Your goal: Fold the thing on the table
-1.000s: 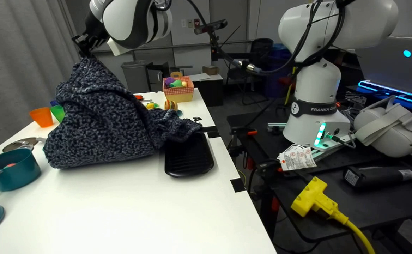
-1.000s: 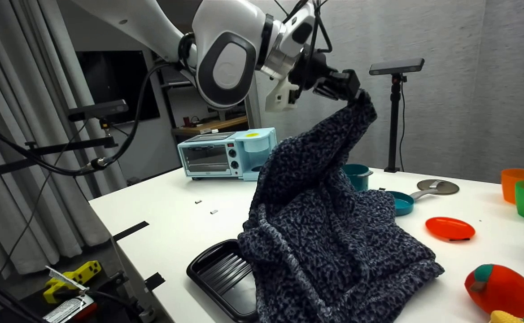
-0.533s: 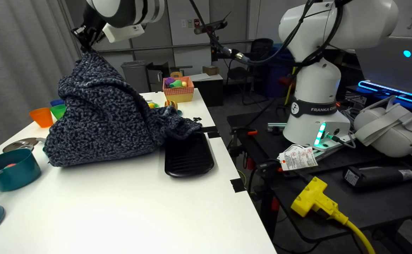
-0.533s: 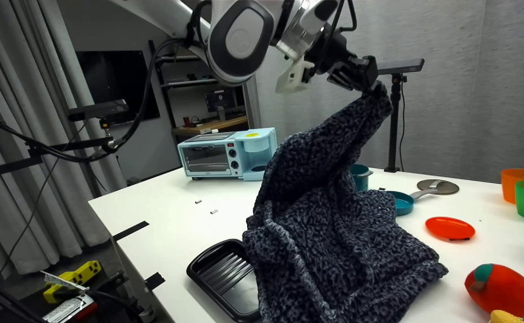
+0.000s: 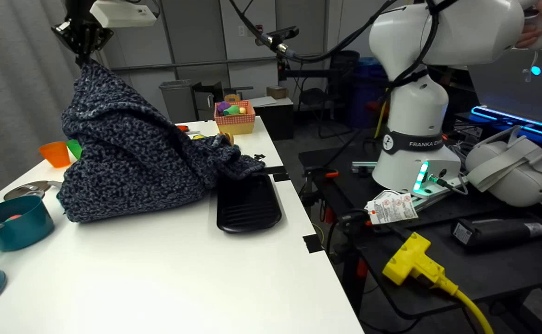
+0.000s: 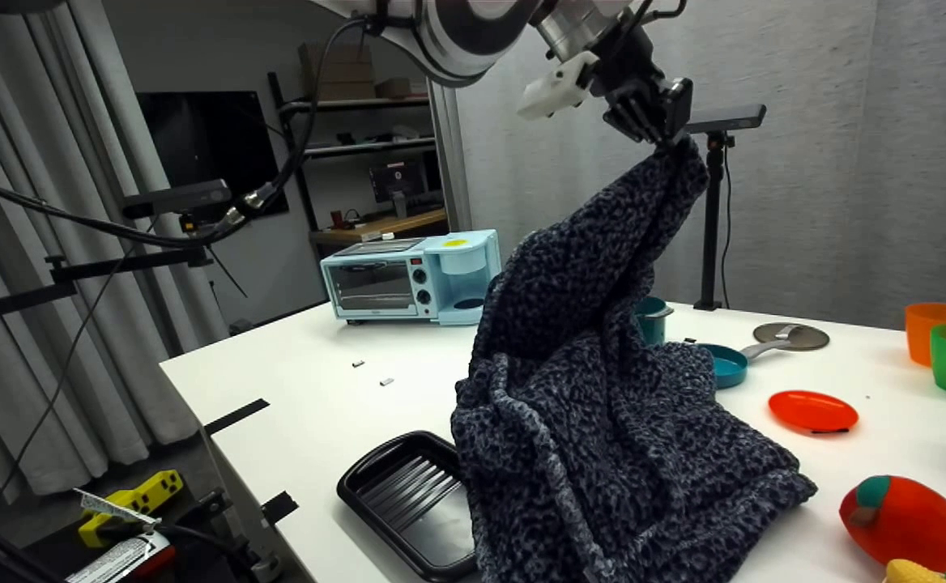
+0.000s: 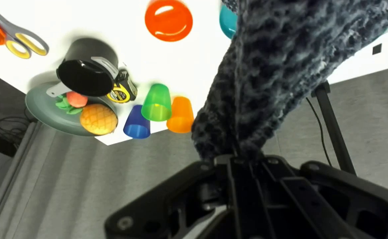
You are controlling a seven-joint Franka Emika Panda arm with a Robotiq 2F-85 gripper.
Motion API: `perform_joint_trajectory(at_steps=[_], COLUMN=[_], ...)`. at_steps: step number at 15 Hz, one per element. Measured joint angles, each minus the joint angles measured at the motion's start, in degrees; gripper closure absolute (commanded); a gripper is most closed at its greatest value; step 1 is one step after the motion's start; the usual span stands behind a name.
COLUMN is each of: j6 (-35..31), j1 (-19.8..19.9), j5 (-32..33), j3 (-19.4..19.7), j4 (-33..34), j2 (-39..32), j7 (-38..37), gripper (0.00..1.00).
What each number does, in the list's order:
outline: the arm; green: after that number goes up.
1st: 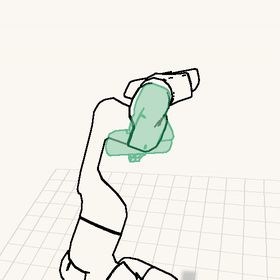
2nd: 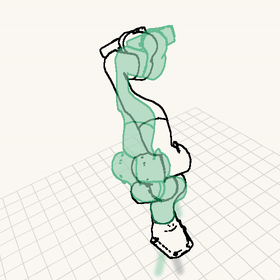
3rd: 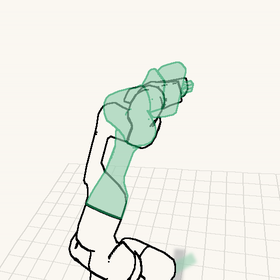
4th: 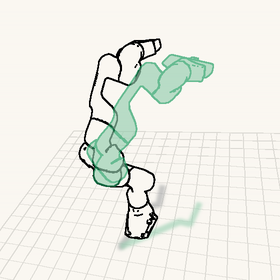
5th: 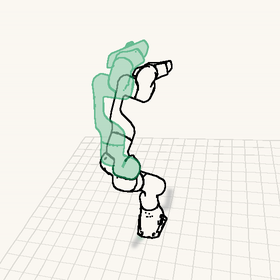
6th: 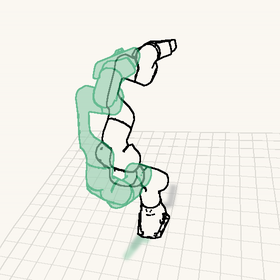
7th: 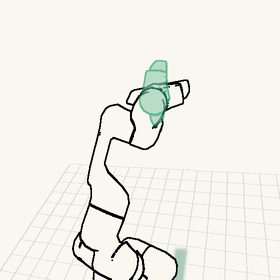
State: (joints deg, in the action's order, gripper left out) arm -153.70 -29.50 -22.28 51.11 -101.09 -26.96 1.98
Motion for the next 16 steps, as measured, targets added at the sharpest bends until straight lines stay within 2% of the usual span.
perform_joint_trajectory(at_steps=[1, 3, 5, 8, 11, 14, 16], j6=[1.3, 2.8, 4.9, 9.0, 12.0, 13.6, 14.5], j1=[2.6, 9.9, 16.3, 23.3, 28.0, 30.7, 31.8], j5=[2.6, 9.6, 14.7, 19.8, 22.5, 23.2, 23.3], j3=[-2.2, -9.4, -15.2, -22.1, -27.5, -30.8, -32.3], j4=[1.3, 3.8, 5.8, 8.3, 10.1, 11.3, 11.8], j2=[-1.1, -2.1, -2.4, -2.3, -2.2, -2.2, -2.0], j7=[-1.6, -6.2, -8.7, -10.2, -10.3, -10.3, -10.3], gripper=[0.99, 0.99, 0.69, 0.47, 0.25, 0.03, 0.00])
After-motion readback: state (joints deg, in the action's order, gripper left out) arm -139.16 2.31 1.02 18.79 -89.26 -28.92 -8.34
